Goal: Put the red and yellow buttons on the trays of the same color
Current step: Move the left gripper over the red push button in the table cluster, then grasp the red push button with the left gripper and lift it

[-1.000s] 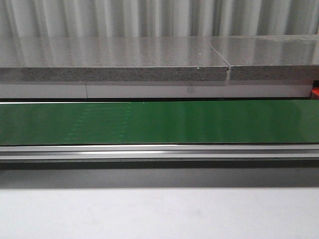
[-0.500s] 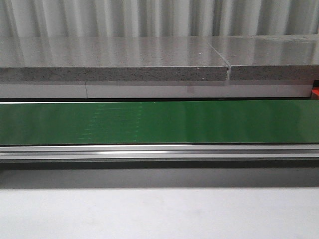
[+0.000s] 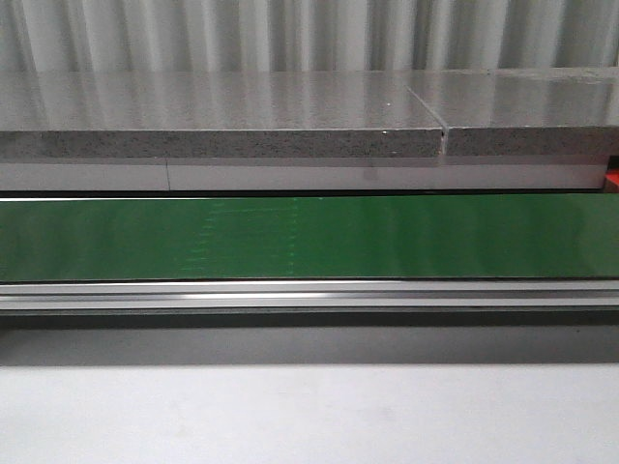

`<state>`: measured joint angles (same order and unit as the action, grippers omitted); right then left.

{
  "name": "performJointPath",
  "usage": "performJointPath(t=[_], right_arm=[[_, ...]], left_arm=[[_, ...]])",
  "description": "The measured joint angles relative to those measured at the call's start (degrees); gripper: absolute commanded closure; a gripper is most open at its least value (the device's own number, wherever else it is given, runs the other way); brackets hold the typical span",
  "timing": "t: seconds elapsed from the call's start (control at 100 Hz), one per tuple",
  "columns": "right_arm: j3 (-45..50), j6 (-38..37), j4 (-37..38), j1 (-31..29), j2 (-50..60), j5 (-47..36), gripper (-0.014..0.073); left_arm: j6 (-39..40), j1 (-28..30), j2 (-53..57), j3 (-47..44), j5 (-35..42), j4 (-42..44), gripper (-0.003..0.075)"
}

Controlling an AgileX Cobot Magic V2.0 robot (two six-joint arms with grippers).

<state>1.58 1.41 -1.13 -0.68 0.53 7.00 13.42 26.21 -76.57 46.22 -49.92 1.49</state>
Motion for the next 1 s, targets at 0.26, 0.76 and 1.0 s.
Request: performJointPath(t=[0.26,0.76,1.0], right_arm=[[0.00,0.00,0.00,0.00,0.00,0.00,0.0700],[0.00,0.00,0.00,0.00,0.00,0.00,0.0700],[0.00,0.00,0.00,0.00,0.00,0.00,0.0700]], left_arm=[[-2.73,1.51,-5.71,0.98,3.60,-2.92,0.0228],[-3.22,1.63,-12.03,4.92,4.70,-3.81,0.0542],[-3.80,1.63,-11.75,5.05,4.08,-3.94,0.0608]])
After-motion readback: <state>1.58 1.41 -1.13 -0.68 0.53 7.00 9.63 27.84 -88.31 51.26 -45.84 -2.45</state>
